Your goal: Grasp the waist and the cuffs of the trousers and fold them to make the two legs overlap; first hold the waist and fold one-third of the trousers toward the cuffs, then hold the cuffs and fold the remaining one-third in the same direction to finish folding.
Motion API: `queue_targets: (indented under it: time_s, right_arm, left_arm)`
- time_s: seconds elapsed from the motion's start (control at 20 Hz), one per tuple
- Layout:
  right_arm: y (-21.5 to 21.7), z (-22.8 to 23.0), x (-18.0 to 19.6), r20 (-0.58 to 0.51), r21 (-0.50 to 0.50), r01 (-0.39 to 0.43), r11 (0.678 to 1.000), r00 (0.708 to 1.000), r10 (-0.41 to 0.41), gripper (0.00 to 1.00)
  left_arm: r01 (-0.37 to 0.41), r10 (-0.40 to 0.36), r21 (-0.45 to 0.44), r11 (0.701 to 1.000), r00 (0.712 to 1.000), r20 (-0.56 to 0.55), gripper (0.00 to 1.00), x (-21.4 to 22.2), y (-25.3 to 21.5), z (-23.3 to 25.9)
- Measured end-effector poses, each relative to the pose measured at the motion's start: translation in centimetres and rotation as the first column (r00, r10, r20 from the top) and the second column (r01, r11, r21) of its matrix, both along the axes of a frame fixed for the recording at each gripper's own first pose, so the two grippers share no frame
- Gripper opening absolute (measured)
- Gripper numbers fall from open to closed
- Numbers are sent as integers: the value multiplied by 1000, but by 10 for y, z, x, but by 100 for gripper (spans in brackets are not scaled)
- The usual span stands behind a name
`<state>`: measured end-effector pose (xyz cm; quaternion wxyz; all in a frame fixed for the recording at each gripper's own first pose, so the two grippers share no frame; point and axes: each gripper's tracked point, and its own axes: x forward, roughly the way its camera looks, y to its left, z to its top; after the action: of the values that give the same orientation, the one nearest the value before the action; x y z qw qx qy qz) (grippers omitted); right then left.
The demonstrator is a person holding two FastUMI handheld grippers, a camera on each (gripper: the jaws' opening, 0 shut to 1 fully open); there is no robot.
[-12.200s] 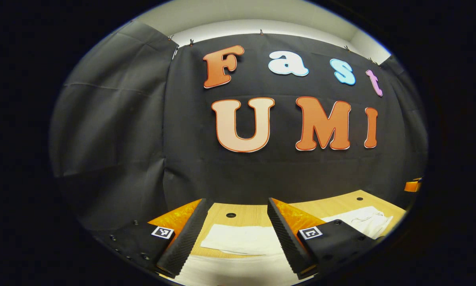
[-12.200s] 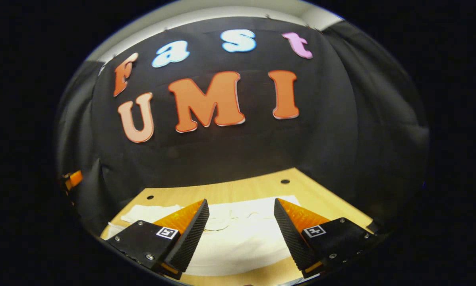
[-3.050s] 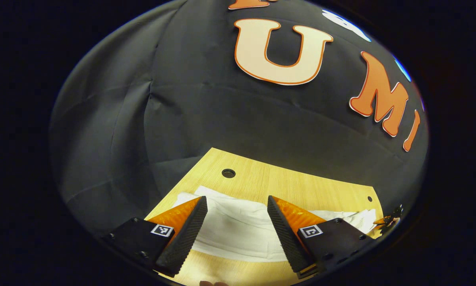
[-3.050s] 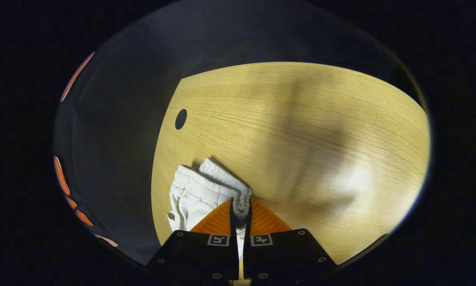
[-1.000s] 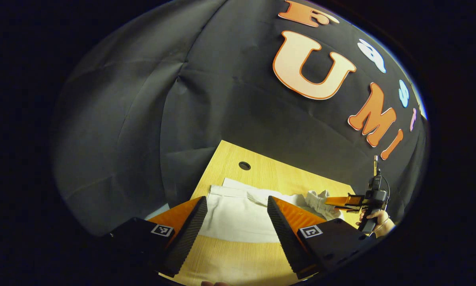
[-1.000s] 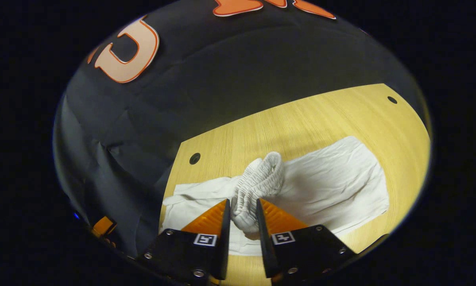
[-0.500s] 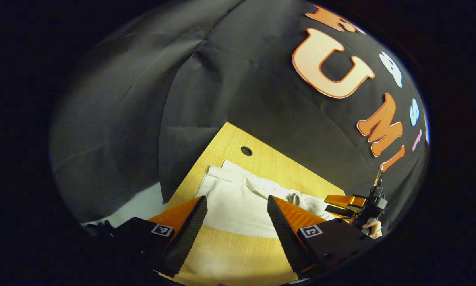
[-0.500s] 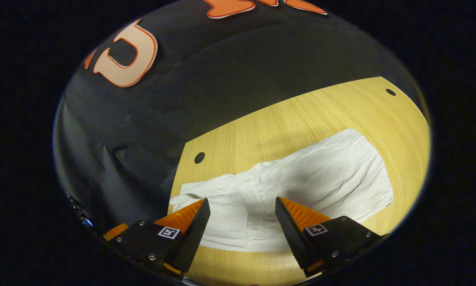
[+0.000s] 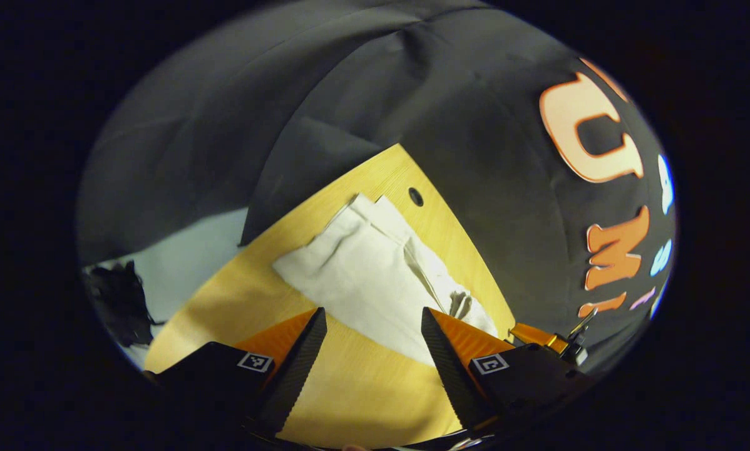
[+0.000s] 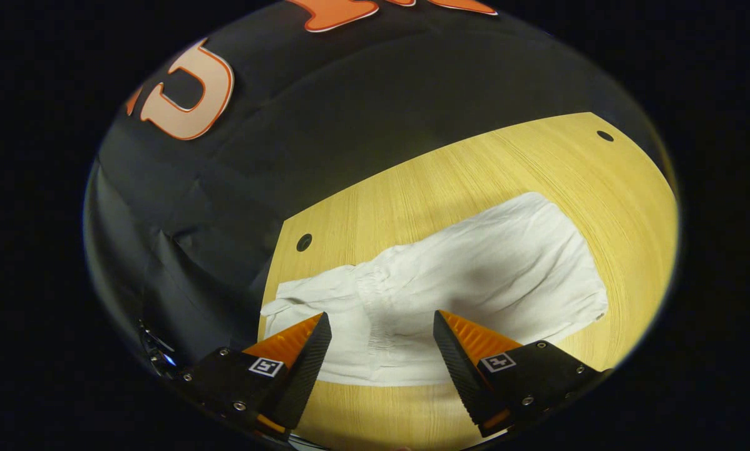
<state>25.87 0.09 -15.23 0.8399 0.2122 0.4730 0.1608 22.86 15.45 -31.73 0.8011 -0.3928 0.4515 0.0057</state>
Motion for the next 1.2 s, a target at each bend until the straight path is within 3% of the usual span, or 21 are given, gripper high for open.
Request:
queue_targets:
  time_s: [0.15, 0.35, 0.6, 1.0, 1.05, 1.2]
  right_arm:
    - [-9, 3, 0, -47, 65, 46, 997, 998, -43, 99]
    - [-37, -2, 1, -51, 39, 74, 996, 996, -72, 98]
    - [-63, -6, 6, -81, 57, 129, 990, 989, -124, 98]
    - [-92, -10, 11, -110, 68, 164, 984, 982, -156, 98]
    - [-98, -10, 12, -111, 67, 171, 983, 980, -163, 98]
    - [-117, -12, 13, -107, 53, 192, 980, 977, -186, 98]
  left_arm:
    - [-78, 72, -88, 993, 995, -70, 100, 3, -8, -24]
    - [-150, 133, -138, 979, 983, -127, 100, 10, -9, -46]
    - [-183, 162, -178, 967, 979, -127, 99, 29, -11, -59]
    - [-182, 168, -216, 959, 983, -80, 98, 95, -33, -64]
    - [-169, 156, -197, 966, 985, -80, 96, 101, -37, -69]
    - [-130, 118, -114, 985, 988, -102, 71, 104, -40, -86]
